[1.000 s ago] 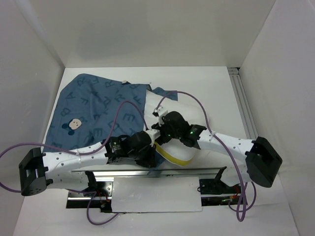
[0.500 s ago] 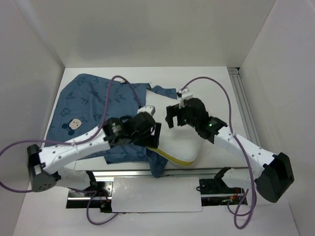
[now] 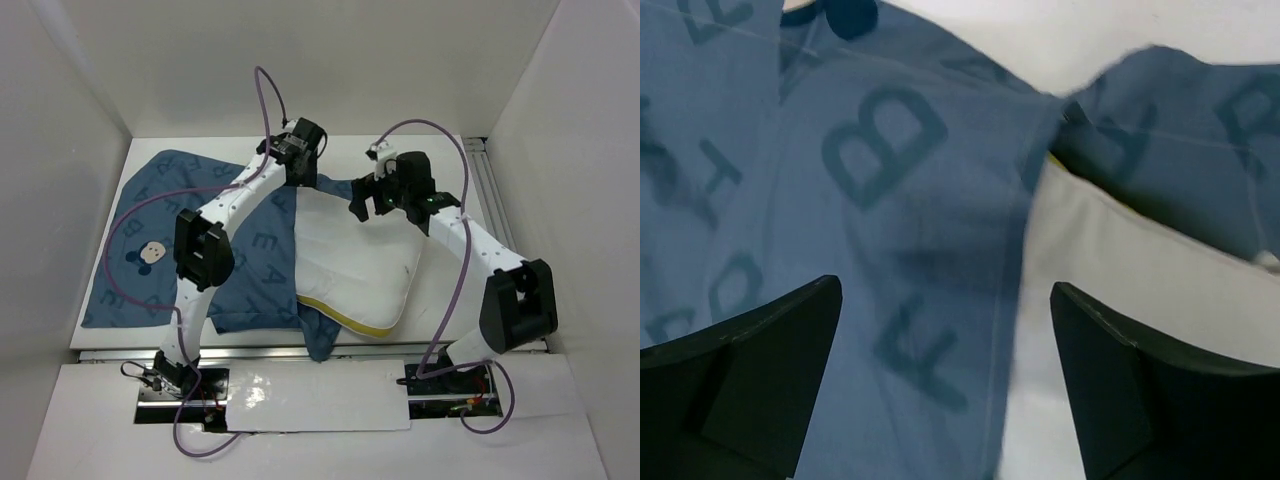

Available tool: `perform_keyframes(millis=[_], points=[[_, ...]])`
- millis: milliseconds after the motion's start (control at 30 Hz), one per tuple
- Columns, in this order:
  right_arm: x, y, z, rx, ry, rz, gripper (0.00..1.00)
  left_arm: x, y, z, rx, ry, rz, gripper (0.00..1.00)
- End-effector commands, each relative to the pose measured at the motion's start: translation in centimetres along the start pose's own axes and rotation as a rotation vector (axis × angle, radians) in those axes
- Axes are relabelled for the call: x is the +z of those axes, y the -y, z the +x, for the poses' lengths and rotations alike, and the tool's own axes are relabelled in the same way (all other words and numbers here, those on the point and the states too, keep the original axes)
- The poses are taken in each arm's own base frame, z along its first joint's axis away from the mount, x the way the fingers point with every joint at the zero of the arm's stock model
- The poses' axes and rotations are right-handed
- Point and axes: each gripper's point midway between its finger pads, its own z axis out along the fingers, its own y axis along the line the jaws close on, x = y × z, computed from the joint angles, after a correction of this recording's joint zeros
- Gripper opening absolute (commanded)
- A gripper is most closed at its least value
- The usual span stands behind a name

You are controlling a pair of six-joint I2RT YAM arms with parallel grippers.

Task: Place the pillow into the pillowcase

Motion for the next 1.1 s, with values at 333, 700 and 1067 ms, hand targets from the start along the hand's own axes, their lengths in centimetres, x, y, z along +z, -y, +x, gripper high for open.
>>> perform_keyframes(millis=[333,700,1067], points=[[5.8,0.4,-0.1,-0.184,-0.049,-0.17,1.0,4.5,0.7,-3.4,0.176,0.13,0.066,0.91],[8.7,0.5,4.8,-0.167,-0.202,-0.27,0.71,7.3,2.9,-3.6,0.117,0.177,0.076,0.0],[5.5,-5.0,-2.0,-0.329,0.093,-0.265,0.0,0.2,4.3,-6.6,0.039,0.318,0.153,0.0]])
